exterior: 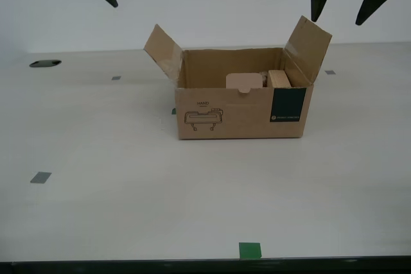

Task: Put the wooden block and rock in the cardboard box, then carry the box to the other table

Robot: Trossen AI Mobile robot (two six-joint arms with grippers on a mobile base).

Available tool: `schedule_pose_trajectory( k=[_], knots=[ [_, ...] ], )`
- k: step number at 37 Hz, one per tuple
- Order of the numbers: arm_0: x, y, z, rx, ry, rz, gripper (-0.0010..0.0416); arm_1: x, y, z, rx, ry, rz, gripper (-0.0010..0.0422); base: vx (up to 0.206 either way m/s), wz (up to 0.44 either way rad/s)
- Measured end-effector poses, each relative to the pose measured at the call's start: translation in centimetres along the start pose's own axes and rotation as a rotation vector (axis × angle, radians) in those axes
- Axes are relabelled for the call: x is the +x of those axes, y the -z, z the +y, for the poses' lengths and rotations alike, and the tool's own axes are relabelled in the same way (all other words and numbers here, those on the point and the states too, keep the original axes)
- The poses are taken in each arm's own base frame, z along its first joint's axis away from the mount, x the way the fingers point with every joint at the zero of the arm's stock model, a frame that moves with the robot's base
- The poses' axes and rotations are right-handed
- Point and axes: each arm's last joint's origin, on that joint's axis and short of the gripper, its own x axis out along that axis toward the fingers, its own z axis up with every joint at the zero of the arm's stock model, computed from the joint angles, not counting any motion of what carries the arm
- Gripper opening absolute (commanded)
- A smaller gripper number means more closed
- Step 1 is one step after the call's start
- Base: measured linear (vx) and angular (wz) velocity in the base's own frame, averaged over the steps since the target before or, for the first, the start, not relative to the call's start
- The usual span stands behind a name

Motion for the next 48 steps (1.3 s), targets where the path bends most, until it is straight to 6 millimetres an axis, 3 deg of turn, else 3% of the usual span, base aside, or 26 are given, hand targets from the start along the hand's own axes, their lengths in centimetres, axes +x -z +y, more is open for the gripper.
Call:
schedule_pose_trajectory(
  k=[17,28,37,41,48],
  knots=[
    [3.7,-2.4,0.2,-0.02,-0.115,-0.013,0.0389,4.4,-1.7,0.7,0.001,0.002,-0.009,0.0389,0.0,0.0],
    [7.8,-3.4,-0.2,-0.005,-0.107,0.077,0.0389,7.0,-1.2,1.4,-0.036,0.011,-0.038,0.0389,0.0,0.0],
    [7.9,-3.4,0.0,-0.013,-0.116,0.076,0.039,9.6,-0.1,1.7,-0.055,0.021,-0.035,0.0389,0.0,0.0],
    [7.9,-3.5,0.0,-0.019,-0.119,0.068,0.039,10.9,0.2,1.7,-0.079,0.113,-0.051,0.0389,0.0,0.0],
    [7.9,-3.4,0.2,-0.022,-0.119,0.069,0.0388,11.4,0.2,1.5,-0.091,0.165,-0.069,0.0389,0.0,0.0]
  ],
)
